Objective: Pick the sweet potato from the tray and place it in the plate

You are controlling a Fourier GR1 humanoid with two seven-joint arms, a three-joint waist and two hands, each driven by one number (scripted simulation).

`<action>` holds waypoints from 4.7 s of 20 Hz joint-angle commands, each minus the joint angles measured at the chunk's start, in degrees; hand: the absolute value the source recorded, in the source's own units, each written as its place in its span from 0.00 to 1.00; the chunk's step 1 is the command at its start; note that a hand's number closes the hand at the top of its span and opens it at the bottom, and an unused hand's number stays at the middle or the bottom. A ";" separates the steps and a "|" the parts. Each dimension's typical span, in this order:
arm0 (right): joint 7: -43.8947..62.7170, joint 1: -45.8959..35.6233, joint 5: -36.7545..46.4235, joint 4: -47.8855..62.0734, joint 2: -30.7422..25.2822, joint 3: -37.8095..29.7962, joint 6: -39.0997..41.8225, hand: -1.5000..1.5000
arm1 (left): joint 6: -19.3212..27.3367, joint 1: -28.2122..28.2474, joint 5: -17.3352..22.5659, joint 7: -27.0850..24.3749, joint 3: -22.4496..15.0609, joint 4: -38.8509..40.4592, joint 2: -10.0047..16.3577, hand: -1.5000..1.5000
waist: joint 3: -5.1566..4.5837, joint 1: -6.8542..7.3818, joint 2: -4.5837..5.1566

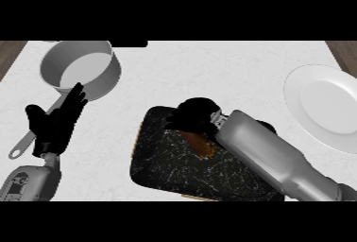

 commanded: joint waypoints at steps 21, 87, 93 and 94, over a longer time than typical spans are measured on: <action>-10.83 4.87 18.30 9.16 4.93 1.72 -5.56 1.00 | -1.46 0.99 -3.89 2.40 1.03 -3.38 -3.62 0.50 | 0.01 0.04 0.04; 11.47 16.04 -17.63 17.54 -15.35 -74.57 -62.16 0.00 | -3.89 1.67 -6.54 0.05 4.72 -2.22 -4.94 0.50 | 0.09 -0.10 -0.02; 9.66 17.21 -28.73 4.84 -9.35 -76.89 -57.48 0.00 | -3.64 0.99 -6.64 -2.63 6.01 1.79 -5.47 0.50 | -0.04 -1.46 -0.35; 13.85 16.29 -28.99 2.92 -9.20 -76.88 -57.00 0.00 | -4.58 0.94 -4.93 4.98 6.31 -4.24 -3.56 0.50 | -0.01 -0.94 -0.56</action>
